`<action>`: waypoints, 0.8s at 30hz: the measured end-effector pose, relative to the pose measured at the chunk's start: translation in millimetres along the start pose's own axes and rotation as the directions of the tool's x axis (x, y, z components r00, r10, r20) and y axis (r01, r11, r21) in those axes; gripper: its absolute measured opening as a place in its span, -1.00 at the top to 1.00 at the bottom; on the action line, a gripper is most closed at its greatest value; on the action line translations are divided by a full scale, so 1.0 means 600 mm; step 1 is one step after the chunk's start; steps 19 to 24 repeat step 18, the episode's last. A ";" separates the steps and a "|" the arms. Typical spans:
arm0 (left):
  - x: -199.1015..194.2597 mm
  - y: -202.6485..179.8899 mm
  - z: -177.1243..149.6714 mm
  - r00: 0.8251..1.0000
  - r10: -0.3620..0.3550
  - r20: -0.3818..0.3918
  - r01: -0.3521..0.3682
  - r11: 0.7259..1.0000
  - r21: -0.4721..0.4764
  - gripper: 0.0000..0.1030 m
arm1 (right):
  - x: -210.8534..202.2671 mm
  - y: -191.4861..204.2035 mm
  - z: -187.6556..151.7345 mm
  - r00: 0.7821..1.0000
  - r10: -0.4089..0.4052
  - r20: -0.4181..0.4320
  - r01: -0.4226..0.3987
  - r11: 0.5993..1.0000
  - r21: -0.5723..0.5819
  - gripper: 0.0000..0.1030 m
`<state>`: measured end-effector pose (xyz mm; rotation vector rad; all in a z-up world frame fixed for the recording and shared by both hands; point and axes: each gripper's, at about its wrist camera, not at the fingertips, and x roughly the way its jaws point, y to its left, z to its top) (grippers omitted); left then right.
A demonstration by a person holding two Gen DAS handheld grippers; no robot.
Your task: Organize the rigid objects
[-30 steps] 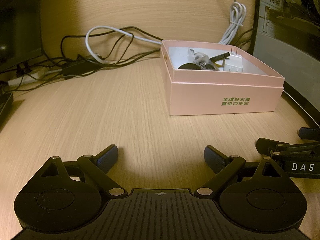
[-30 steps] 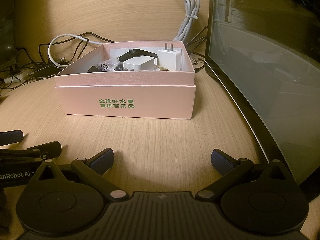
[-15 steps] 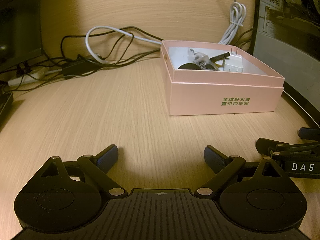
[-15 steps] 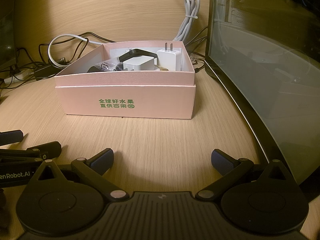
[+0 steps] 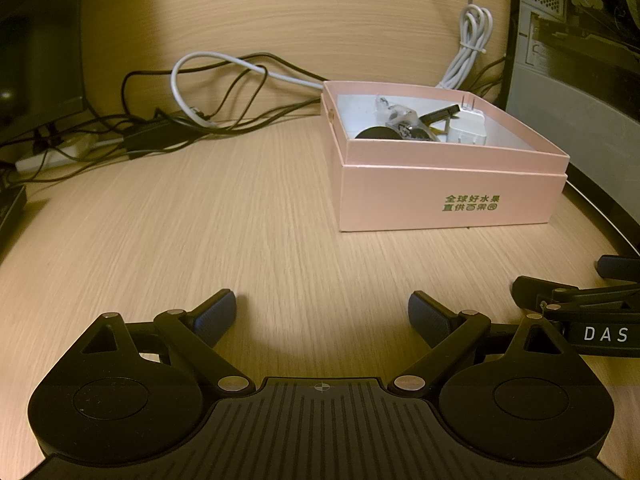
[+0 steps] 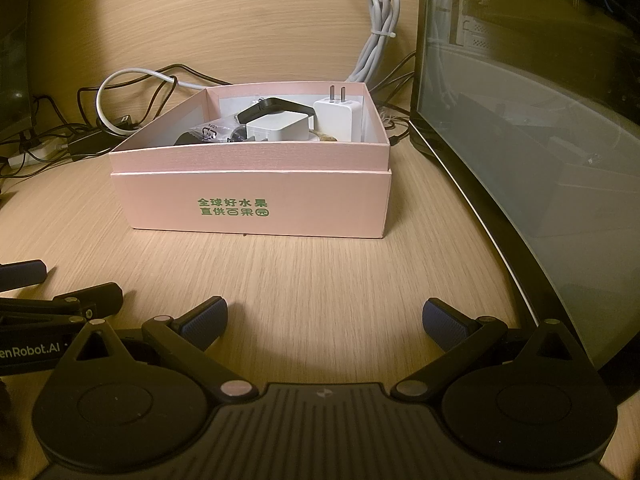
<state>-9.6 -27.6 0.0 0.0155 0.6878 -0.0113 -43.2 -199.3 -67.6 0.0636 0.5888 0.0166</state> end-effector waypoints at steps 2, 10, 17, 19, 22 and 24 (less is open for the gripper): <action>0.000 0.000 0.000 1.000 0.000 0.000 0.000 1.000 0.000 -0.88 | 0.000 0.000 0.000 1.000 0.000 0.000 0.000 1.000 0.000 -1.00; 0.000 0.000 0.000 1.000 0.000 0.000 0.000 1.000 0.000 -0.88 | 0.000 0.000 0.000 1.000 0.000 0.000 0.000 1.000 0.000 -1.00; 0.000 0.001 0.000 1.000 -0.001 0.000 0.001 1.000 -0.001 -0.87 | 0.000 0.000 0.000 1.000 0.000 0.000 0.000 1.000 0.000 -1.00; 0.000 0.001 0.000 1.000 -0.003 0.000 0.003 1.000 -0.002 -0.86 | 0.000 0.000 0.000 1.000 0.000 0.000 0.000 1.000 0.000 -1.00; 0.000 0.001 0.000 1.000 -0.003 0.000 0.003 1.000 -0.002 -0.86 | 0.000 0.000 0.000 1.000 0.000 0.000 0.000 1.000 0.000 -1.00; 0.000 0.001 0.000 1.000 -0.003 0.000 0.003 1.000 -0.002 -0.86 | 0.000 0.000 0.000 1.000 0.000 0.000 0.000 1.000 0.000 -1.00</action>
